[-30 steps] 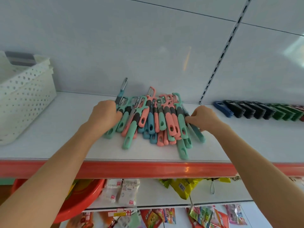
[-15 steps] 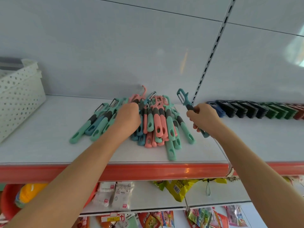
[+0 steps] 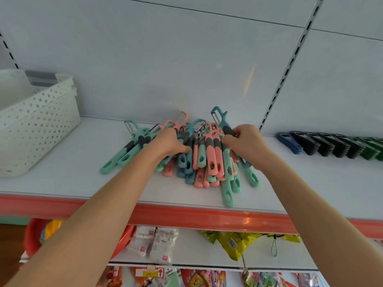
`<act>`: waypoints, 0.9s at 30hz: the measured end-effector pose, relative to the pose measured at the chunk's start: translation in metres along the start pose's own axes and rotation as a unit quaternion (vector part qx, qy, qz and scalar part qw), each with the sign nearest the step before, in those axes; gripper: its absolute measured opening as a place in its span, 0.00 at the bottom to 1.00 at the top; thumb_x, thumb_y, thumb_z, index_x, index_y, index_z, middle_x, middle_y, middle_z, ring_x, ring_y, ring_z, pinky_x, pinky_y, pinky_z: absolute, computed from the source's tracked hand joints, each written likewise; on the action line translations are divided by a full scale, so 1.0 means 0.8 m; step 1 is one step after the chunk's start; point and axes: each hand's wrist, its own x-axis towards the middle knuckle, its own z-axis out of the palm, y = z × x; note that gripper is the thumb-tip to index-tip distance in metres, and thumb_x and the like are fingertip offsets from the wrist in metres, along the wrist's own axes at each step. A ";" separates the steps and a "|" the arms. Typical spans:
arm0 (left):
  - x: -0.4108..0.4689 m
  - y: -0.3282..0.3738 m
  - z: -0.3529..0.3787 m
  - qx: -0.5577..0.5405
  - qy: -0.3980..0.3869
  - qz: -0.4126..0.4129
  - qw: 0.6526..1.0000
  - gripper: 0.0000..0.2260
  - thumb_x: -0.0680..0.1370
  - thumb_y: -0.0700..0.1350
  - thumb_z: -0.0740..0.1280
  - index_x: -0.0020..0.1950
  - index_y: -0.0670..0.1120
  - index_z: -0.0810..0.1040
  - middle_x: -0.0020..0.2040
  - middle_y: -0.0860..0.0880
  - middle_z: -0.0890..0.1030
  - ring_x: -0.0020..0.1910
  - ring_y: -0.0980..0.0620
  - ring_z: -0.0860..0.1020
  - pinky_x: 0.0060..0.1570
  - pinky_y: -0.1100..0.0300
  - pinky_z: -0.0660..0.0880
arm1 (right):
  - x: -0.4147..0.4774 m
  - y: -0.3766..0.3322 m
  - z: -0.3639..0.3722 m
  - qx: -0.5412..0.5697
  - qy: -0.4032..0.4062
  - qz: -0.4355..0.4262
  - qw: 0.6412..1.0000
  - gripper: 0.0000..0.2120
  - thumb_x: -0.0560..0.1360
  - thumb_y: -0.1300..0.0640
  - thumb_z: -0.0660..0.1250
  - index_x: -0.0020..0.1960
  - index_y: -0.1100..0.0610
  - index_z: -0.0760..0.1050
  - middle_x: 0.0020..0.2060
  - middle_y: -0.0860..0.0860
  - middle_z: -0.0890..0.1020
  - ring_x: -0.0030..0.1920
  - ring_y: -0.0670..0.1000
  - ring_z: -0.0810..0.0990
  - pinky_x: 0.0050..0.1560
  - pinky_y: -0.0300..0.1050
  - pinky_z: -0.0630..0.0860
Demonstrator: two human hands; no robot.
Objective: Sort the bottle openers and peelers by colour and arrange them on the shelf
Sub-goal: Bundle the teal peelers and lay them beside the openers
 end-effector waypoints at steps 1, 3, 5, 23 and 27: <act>-0.001 -0.003 -0.001 -0.043 -0.008 -0.014 0.999 0.11 0.72 0.47 0.70 0.40 0.41 0.72 0.34 0.47 0.71 0.33 0.51 0.70 0.32 0.60 0.64 | 0.002 -0.004 0.004 0.001 -0.004 -0.005 1.000 0.06 0.72 0.61 0.61 0.39 0.63 0.72 0.26 0.56 0.75 0.19 0.45 0.72 0.24 0.33 0.68; -0.002 -0.010 -0.001 -0.120 -0.018 -0.029 0.992 0.13 0.71 0.42 0.70 0.33 0.44 0.67 0.30 0.48 0.68 0.29 0.52 0.67 0.29 0.60 0.62 | 0.005 -0.013 0.010 0.009 -0.013 -0.012 1.000 0.06 0.72 0.62 0.61 0.39 0.65 0.73 0.27 0.56 0.75 0.21 0.46 0.73 0.24 0.33 0.68; -0.008 -0.018 -0.007 -0.175 -0.003 -0.036 0.984 0.09 0.71 0.40 0.66 0.34 0.43 0.68 0.30 0.47 0.70 0.28 0.50 0.68 0.30 0.60 0.64 | 0.009 -0.022 0.018 0.019 -0.024 -0.017 0.999 0.05 0.72 0.63 0.62 0.40 0.65 0.73 0.28 0.57 0.76 0.23 0.49 0.74 0.26 0.35 0.69; -0.052 -0.108 -0.066 -0.180 0.105 -0.024 0.978 0.19 0.58 0.41 0.79 0.39 0.42 0.71 0.32 0.49 0.73 0.30 0.52 0.70 0.26 0.62 0.64 | 0.030 -0.080 0.097 -0.168 -0.169 -0.051 0.970 0.16 0.71 0.58 0.68 0.30 0.58 0.64 0.17 0.48 0.72 0.20 0.46 0.71 0.19 0.32 0.68; -0.035 -0.112 -0.058 -0.148 0.171 0.008 0.974 0.13 0.69 0.38 0.71 0.51 0.39 0.73 0.43 0.44 0.76 0.40 0.47 0.73 0.34 0.58 0.68 | 0.028 -0.066 0.075 -0.118 -0.120 -0.015 0.986 0.14 0.75 0.52 0.62 0.35 0.59 0.69 0.30 0.51 0.72 0.29 0.46 0.69 0.25 0.36 0.68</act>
